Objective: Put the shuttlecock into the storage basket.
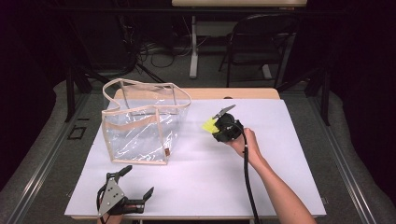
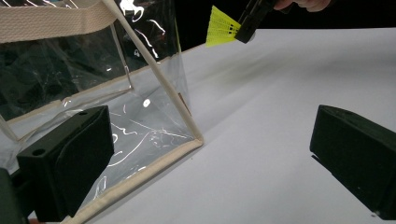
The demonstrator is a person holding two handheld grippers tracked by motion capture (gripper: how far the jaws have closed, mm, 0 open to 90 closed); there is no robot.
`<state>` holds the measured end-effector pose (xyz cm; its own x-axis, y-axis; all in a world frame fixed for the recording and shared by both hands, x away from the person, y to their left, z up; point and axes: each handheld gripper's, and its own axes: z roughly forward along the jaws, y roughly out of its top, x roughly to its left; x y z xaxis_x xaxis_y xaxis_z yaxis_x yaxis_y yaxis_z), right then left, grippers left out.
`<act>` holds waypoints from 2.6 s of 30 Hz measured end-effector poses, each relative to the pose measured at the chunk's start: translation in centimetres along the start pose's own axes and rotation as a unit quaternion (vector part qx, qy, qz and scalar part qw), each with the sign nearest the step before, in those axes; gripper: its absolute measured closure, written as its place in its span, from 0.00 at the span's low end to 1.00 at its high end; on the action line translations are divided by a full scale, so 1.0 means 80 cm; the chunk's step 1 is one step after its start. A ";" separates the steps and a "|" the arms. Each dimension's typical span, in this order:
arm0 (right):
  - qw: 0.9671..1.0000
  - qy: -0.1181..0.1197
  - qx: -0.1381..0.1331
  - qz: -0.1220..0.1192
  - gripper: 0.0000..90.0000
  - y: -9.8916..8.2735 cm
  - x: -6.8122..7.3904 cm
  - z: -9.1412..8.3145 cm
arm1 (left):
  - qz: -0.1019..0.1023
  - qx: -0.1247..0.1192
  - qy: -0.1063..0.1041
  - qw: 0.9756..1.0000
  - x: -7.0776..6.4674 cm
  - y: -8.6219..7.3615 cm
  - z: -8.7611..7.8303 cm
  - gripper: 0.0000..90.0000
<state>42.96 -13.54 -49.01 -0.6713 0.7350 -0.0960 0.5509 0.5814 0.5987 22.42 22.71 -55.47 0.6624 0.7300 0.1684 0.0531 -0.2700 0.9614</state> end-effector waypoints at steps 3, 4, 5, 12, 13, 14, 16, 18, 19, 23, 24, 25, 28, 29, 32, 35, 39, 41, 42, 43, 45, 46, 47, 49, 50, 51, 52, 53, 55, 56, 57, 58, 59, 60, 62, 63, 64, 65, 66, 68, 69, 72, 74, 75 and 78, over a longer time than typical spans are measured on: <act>1.000 -0.001 -0.004 -0.003 0.72 0.001 -0.002 -0.003 | 0.001 -0.001 -0.001 1.000 0.000 0.000 0.000 0.00; 1.000 -0.002 -0.007 -0.002 0.72 0.002 -0.002 -0.003 | 0.001 0.001 -0.001 1.000 0.000 0.000 0.000 0.00; 1.000 -0.001 -0.008 -0.002 0.72 0.002 -0.002 -0.004 | 0.001 0.001 0.000 1.000 0.000 0.000 0.000 0.00; 1.000 -0.001 -0.011 -0.001 0.72 0.002 -0.003 -0.006 | 0.001 0.001 0.003 1.000 0.000 0.000 -0.001 0.00; 1.000 -0.002 -0.012 0.000 0.72 0.003 -0.004 -0.006 | 0.000 0.000 0.003 1.000 0.000 0.000 -0.001 0.00; 1.000 -0.002 -0.012 0.000 0.72 0.003 -0.004 -0.006 | 0.001 0.000 0.003 1.000 0.000 0.000 -0.001 0.00; 1.000 -0.002 -0.010 0.001 0.72 0.004 -0.005 -0.008 | -0.001 -0.003 0.003 1.000 0.000 0.000 0.000 0.00; 1.000 -0.003 -0.011 0.001 0.72 0.005 -0.005 -0.010 | 0.000 -0.001 0.003 1.000 0.000 0.000 -0.001 0.00; 1.000 -0.003 -0.014 0.002 0.72 0.005 -0.005 -0.010 | 0.000 0.000 0.003 1.000 0.000 0.000 -0.001 0.00; 1.000 -0.005 -0.012 0.001 0.72 0.008 -0.006 -0.014 | 0.000 -0.003 0.005 1.000 0.000 0.000 -0.001 0.00; 1.000 -0.005 -0.014 0.000 0.72 0.009 -0.006 -0.014 | 0.000 -0.003 0.005 1.000 0.001 0.000 -0.001 0.00; 1.000 -0.006 -0.016 0.000 0.72 0.009 -0.006 -0.015 | -0.001 -0.005 0.005 1.000 0.001 0.000 -0.001 0.00; 1.000 -0.005 -0.015 0.000 0.72 0.011 -0.006 -0.016 | -0.001 -0.005 0.005 1.000 0.001 0.000 -0.001 0.00; 1.000 -0.004 -0.016 0.000 0.72 0.011 -0.006 -0.016 | -0.001 -0.004 0.005 1.000 0.000 0.000 -0.001 0.00; 1.000 -0.004 -0.017 -0.002 0.72 0.013 -0.005 -0.016 | -0.001 -0.003 0.004 1.000 0.000 0.000 -0.001 0.00; 1.000 -0.003 -0.019 -0.002 0.72 0.016 -0.005 -0.018 | -0.003 -0.006 0.005 1.000 0.000 0.000 -0.001 0.00; 1.000 -0.004 -0.021 -0.001 0.72 0.019 -0.005 -0.021 | -0.002 -0.005 0.005 1.000 0.000 0.000 -0.001 0.00; 1.000 -0.004 -0.022 -0.002 0.72 0.020 -0.005 -0.022 | -0.002 -0.004 0.005 1.000 0.000 0.000 -0.001 0.00; 1.000 -0.006 -0.024 -0.002 0.72 0.020 -0.005 -0.022 | -0.002 -0.005 0.005 1.000 0.000 0.000 -0.001 0.00; 1.000 -0.005 -0.025 -0.002 0.72 0.020 -0.006 -0.023 | -0.002 -0.005 0.005 1.000 0.000 0.000 -0.001 0.00; 1.000 -0.006 -0.024 -0.002 0.72 0.021 -0.006 -0.025 | -0.003 -0.006 0.005 1.000 0.000 0.000 0.000 0.00; 1.000 -0.006 -0.024 -0.002 0.72 0.022 -0.007 -0.025 | -0.002 -0.005 0.005 1.000 0.000 0.000 0.000 0.00; 1.000 -0.006 -0.025 -0.001 0.72 0.022 -0.007 -0.026 | -0.003 -0.006 0.005 1.000 0.000 0.000 0.000 0.00; 1.000 -0.006 -0.026 0.001 0.72 0.024 -0.008 -0.028 | -0.002 -0.004 0.005 1.000 0.000 0.000 0.000 0.00; 1.000 -0.005 -0.028 0.000 0.72 0.025 -0.009 -0.029 | -0.002 -0.003 0.005 1.000 0.001 0.000 0.000 0.00; 1.000 -0.005 -0.029 0.001 0.72 0.026 -0.008 -0.030 | -0.002 -0.003 0.005 1.000 0.001 0.000 0.000 0.00; 1.000 -0.006 -0.030 0.001 0.72 0.027 -0.008 -0.032 | -0.002 -0.003 0.005 1.000 0.001 0.000 0.000 0.00; 0.999 -0.005 -0.032 0.000 0.72 0.028 -0.008 -0.033 | -0.002 -0.003 0.005 1.000 0.001 0.000 0.000 0.00; 0.999 -0.004 -0.035 0.001 0.72 0.030 -0.008 -0.035 | -0.001 -0.003 0.005 1.000 0.000 0.000 0.000 0.00; 0.999 -0.004 -0.037 0.001 0.72 0.031 -0.008 -0.036 | -0.003 -0.006 0.006 1.000 0.000 0.000 0.000 0.00; 0.999 -0.004 -0.036 -0.001 0.72 0.031 -0.008 -0.036 | -0.002 -0.006 0.006 1.000 0.000 0.000 0.000 0.00; 0.999 -0.004 -0.035 0.000 0.72 0.032 -0.007 -0.036 | -0.001 -0.004 0.005 1.000 0.000 0.000 0.000 0.00; 0.999 -0.004 -0.036 -0.001 0.72 0.032 -0.008 -0.036 | -0.001 -0.003 0.005 1.000 0.000 0.000 -0.001 0.00; 0.999 -0.003 -0.036 0.000 0.72 0.032 -0.008 -0.037 | -0.001 -0.004 0.005 1.000 0.000 0.000 -0.001 0.00; 0.999 -0.002 -0.037 0.000 0.72 0.033 -0.008 -0.037 | -0.001 -0.004 0.006 1.000 0.000 0.000 -0.001 0.00; 0.999 -0.003 -0.038 0.000 0.72 0.033 -0.008 -0.037 | -0.002 -0.005 0.005 1.000 0.000 0.000 0.000 0.00; 0.999 -0.002 -0.036 0.000 0.72 0.034 -0.008 -0.037 | -0.002 -0.005 0.005 1.000 0.000 0.000 -0.001 0.00; 0.999 -0.001 -0.035 0.000 0.72 0.034 -0.009 -0.038 | -0.001 -0.004 0.005 1.000 0.000 0.000 -0.001 0.00; 0.999 -0.002 -0.036 0.000 0.72 0.035 -0.008 -0.038 | 0.000 -0.004 0.005 1.000 0.000 0.000 -0.001 0.00; 0.999 -0.001 -0.038 0.001 0.72 0.036 -0.009 -0.040 | 0.000 -0.003 0.005 1.000 0.000 0.000 -0.001 0.00; 0.999 -0.001 -0.038 0.000 0.72 0.037 -0.009 -0.041 | 0.000 -0.003 0.005 1.000 0.000 0.000 -0.002 0.00; 0.999 0.000 -0.040 -0.001 0.72 0.040 -0.009 -0.043 | 0.000 -0.003 0.004 1.000 0.000 0.000 -0.001 0.00; 0.999 -0.001 -0.041 -0.001 0.72 0.041 -0.009 -0.045 | -0.002 -0.005 0.005 1.000 0.000 0.000 -0.001 0.00; 0.999 -0.001 -0.040 -0.001 0.72 0.042 -0.010 -0.045 | -0.002 -0.006 0.005 1.000 0.000 0.000 -0.001 0.00; 0.999 -0.001 -0.042 0.000 0.72 0.044 -0.011 -0.047 | -0.001 -0.004 0.004 1.000 0.000 0.000 -0.001 0.00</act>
<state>43.60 -13.46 -43.80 -0.6711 0.7350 -0.0973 0.5068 0.5506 0.6633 22.36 22.80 -55.45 0.6560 0.7358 0.1683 0.0479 -0.2631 0.9636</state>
